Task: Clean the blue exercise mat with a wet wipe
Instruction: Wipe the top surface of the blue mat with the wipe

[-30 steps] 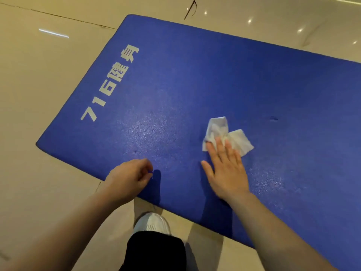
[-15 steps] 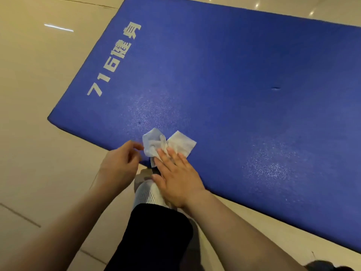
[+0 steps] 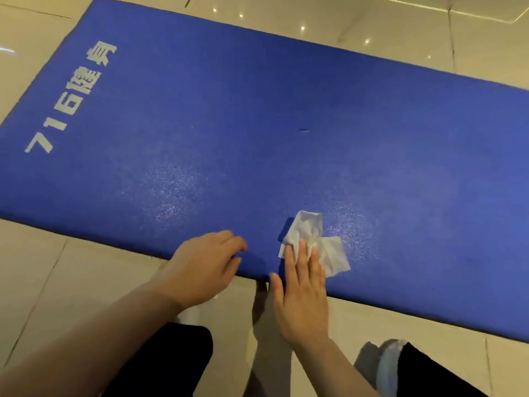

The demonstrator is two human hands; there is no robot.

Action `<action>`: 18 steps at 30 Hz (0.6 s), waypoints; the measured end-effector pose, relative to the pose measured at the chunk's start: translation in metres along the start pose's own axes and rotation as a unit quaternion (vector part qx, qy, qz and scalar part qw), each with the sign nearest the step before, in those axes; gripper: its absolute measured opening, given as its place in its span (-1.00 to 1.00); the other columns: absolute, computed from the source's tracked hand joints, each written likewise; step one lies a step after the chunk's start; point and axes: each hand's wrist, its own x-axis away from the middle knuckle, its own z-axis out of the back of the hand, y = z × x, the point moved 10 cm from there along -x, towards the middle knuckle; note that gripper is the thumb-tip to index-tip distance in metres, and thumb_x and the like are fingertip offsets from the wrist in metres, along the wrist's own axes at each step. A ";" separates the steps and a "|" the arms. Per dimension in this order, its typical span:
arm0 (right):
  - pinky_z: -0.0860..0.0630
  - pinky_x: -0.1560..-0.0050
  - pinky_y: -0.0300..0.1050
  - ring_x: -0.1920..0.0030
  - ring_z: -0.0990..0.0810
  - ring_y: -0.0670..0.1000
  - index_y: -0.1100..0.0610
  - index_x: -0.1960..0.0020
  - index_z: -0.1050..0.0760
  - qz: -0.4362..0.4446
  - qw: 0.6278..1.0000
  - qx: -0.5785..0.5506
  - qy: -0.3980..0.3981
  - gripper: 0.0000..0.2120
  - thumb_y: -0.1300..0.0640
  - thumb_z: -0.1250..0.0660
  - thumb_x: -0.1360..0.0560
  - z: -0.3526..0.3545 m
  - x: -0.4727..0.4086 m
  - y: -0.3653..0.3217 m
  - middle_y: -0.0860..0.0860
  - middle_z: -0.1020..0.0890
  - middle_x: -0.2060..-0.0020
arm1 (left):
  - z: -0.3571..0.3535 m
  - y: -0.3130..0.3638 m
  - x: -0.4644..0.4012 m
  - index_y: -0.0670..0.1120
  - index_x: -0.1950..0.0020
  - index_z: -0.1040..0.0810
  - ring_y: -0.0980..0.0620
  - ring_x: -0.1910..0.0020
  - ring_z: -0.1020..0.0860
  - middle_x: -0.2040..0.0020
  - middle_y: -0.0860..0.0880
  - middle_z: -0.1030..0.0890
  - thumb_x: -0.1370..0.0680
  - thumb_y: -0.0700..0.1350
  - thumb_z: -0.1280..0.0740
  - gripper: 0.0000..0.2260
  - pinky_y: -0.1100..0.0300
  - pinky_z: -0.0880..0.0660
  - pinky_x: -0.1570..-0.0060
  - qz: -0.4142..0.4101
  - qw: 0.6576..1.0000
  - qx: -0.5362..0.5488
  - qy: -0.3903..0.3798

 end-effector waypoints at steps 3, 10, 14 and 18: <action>-0.14 -0.40 0.00 -0.50 -0.27 0.10 0.07 -0.51 -0.30 0.075 0.997 0.021 -0.023 -0.42 -0.18 0.18 -0.68 0.000 0.013 -0.004 0.02 -0.30 -0.50 | -0.024 0.022 -0.010 0.06 -0.21 -0.52 0.03 -0.09 -0.56 -0.11 0.09 -0.54 -0.60 0.05 -0.17 -0.75 0.09 -0.56 -0.03 -0.037 0.998 -0.054 -0.026; -0.03 -0.50 -0.13 -0.53 0.01 -0.03 0.04 -0.55 -0.19 -0.044 0.998 0.001 0.032 -0.22 -0.34 0.37 -0.55 0.042 0.014 0.100 -0.07 -0.09 -0.54 | -0.070 0.074 -0.036 -0.01 -0.22 -0.61 -0.13 -0.20 -0.54 -0.28 -0.13 -0.56 -0.06 0.15 -0.65 -0.24 -0.02 -0.61 0.05 -0.121 0.976 -0.176 -0.043; 0.34 -0.43 -0.17 -0.53 0.32 -0.06 0.01 -0.60 0.18 -0.146 0.988 -0.052 0.009 -0.18 -0.36 0.42 -0.44 0.046 0.012 0.123 -0.10 0.24 -0.55 | -0.093 0.088 -0.043 0.02 -0.38 -0.49 -0.18 -0.35 -0.40 -0.39 -0.16 -0.47 0.00 0.27 -0.64 -0.02 -0.28 -0.52 -0.05 -0.121 0.967 -0.212 -0.068; 0.45 -0.40 -0.14 -0.57 0.26 0.10 0.09 -0.59 0.22 -0.162 0.985 -0.065 0.001 -0.16 -0.35 0.50 -0.44 0.041 0.012 0.103 0.03 0.22 -0.57 | -0.106 0.092 -0.040 0.07 -0.59 0.00 -0.25 -0.51 -0.20 -0.57 -0.17 -0.03 -0.21 0.36 -0.52 0.11 -0.50 -0.15 -0.25 -0.117 0.943 -0.275 -0.146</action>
